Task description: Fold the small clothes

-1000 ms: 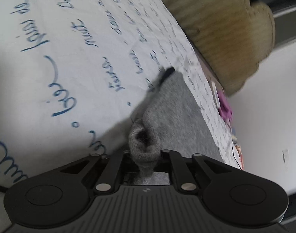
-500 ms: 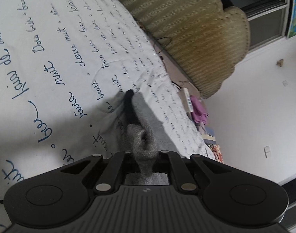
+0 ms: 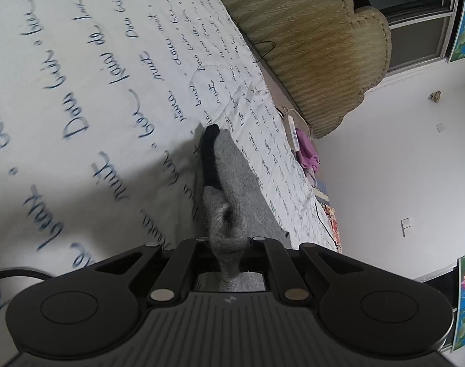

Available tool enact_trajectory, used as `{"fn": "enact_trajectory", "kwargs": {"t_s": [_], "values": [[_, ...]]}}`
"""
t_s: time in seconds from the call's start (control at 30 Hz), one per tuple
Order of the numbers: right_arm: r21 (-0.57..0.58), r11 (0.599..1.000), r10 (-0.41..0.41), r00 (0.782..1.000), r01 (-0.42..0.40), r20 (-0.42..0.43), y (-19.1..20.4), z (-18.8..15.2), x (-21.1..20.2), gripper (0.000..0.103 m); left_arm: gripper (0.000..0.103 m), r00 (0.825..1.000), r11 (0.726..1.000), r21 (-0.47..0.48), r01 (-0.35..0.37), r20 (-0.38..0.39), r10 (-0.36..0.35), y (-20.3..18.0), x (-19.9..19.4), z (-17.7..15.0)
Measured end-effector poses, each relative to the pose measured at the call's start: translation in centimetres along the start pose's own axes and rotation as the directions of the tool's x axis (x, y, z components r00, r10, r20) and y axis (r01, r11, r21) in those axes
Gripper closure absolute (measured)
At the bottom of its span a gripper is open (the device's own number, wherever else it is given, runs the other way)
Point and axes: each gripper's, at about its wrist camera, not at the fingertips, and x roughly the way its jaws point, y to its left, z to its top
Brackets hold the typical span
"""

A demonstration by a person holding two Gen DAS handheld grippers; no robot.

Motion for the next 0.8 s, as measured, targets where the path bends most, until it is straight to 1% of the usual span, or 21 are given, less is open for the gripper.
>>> {"fn": "enact_trajectory", "kwargs": {"t_s": [0.1, 0.23, 0.47, 0.57, 0.67, 0.8], "values": [[0.012, 1.000, 0.013, 1.000, -0.013, -0.002, -0.2, -1.0, -1.4, 0.094, 0.098, 1.000, 1.000, -0.002, 0.012, -0.010, -0.012, 0.3, -1.2, -0.3], [0.017, 1.000, 0.015, 1.000, -0.014, -0.005, -0.5, -1.7, -2.9, 0.094, 0.098, 1.000, 1.000, 0.001, 0.011, -0.016, -0.011, 0.7, -2.3, -0.7], [0.053, 0.999, -0.009, 1.000, 0.010, -0.013, -2.1, -3.0, -4.3, 0.094, 0.098, 0.999, 0.999, -0.023, -0.026, -0.036, 0.025, 2.4, -2.8, -1.8], [0.057, 0.998, -0.018, 1.000, 0.019, -0.018, -2.6, -3.4, -4.6, 0.094, 0.098, 0.998, 0.999, -0.013, -0.047, -0.031, 0.046, 2.9, -2.9, -2.1], [0.069, 0.997, -0.036, 0.999, 0.037, -0.016, -3.6, -3.8, -4.7, 0.094, 0.098, 0.997, 0.997, -0.033, -0.073, -0.039, 0.072, 3.7, -2.5, -2.2], [0.078, 0.996, -0.045, 0.999, 0.046, -0.019, -4.1, -4.2, -4.8, 0.094, 0.098, 0.997, 0.997, -0.026, -0.070, -0.043, 0.069, 3.8, -2.7, -2.4]]}}
